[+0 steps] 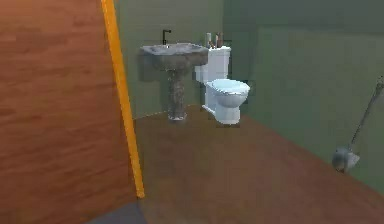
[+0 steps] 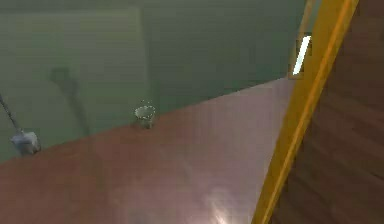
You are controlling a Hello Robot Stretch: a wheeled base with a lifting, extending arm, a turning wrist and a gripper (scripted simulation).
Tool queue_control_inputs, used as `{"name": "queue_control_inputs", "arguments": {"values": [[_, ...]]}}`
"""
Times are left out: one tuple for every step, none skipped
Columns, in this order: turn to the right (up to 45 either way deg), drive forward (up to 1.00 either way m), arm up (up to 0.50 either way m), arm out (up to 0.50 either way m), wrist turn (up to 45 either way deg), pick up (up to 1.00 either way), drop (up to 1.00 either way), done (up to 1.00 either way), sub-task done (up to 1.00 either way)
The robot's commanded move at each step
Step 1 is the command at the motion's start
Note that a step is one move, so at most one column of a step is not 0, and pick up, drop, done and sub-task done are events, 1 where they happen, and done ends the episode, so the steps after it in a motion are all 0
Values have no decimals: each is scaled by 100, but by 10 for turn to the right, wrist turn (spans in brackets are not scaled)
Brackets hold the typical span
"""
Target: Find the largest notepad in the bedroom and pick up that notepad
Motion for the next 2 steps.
{"name": "queue_control_inputs", "arguments": {"values": [[-450,0,0,0,0,0,0,0,0],[-450,0,0,0,0,0,0,0,0]]}}
